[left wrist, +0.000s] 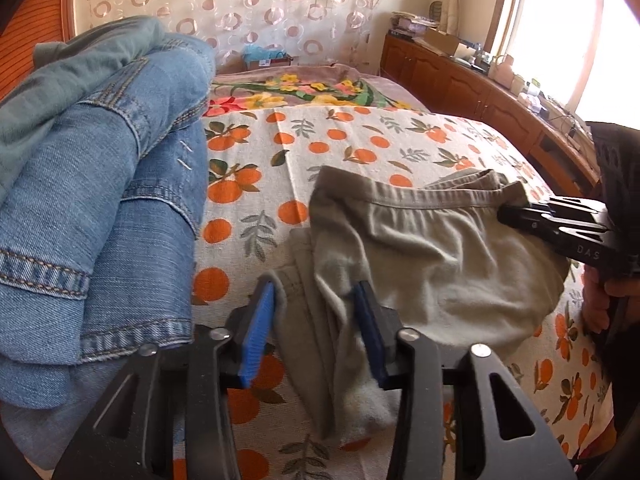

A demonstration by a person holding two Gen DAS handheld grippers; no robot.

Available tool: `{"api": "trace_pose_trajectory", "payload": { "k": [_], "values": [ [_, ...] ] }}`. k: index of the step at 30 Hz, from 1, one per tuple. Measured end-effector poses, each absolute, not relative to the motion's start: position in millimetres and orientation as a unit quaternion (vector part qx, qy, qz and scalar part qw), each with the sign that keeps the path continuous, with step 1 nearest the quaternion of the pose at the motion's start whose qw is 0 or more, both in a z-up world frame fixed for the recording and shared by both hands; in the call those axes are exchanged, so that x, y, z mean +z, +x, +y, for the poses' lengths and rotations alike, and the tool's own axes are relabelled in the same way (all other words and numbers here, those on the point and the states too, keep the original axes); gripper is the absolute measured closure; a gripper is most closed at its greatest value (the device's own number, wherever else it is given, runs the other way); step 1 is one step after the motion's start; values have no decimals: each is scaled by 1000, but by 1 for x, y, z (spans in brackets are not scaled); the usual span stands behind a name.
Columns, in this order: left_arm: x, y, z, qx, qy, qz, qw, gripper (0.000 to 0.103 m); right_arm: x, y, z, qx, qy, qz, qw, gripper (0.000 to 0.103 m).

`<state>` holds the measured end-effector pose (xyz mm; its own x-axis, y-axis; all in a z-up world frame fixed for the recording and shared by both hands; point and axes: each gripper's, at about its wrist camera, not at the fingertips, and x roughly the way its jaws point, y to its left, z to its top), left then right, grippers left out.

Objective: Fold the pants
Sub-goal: 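Lower both tools onto the folded grey-green pants and close them on it, then lift the folded pants with both tools and carry it onto the jeans stack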

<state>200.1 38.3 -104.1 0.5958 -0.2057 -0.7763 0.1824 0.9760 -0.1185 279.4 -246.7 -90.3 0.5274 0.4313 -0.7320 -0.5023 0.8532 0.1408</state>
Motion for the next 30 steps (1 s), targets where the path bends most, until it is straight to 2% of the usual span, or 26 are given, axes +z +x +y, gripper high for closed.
{"api": "trace_pose_trajectory", "payload": {
  "k": [5,14,15,16,18,19,30],
  "values": [
    [-106,197,42,-119,-28,431,894,71,-92,281,-250,270,-36,409,871,87],
    [-105,202,40,-115,-26,429,896,68,-92,283,-249,262,-36,410,873,80],
    [-105,203,40,-117,-24,425,897,70,-92,282,-249,262,-37,410,873,80],
    [-106,203,40,-118,-24,424,898,78,-92,282,-248,262,-39,409,873,80],
    [-106,203,42,-131,-37,426,894,90,-91,280,-248,269,-36,407,872,88],
    [-106,203,42,-133,-41,426,894,93,-90,278,-248,272,-34,404,873,90],
    [-58,169,55,-158,-72,360,917,94,-41,258,-246,280,-29,327,902,94]
  ]
}}
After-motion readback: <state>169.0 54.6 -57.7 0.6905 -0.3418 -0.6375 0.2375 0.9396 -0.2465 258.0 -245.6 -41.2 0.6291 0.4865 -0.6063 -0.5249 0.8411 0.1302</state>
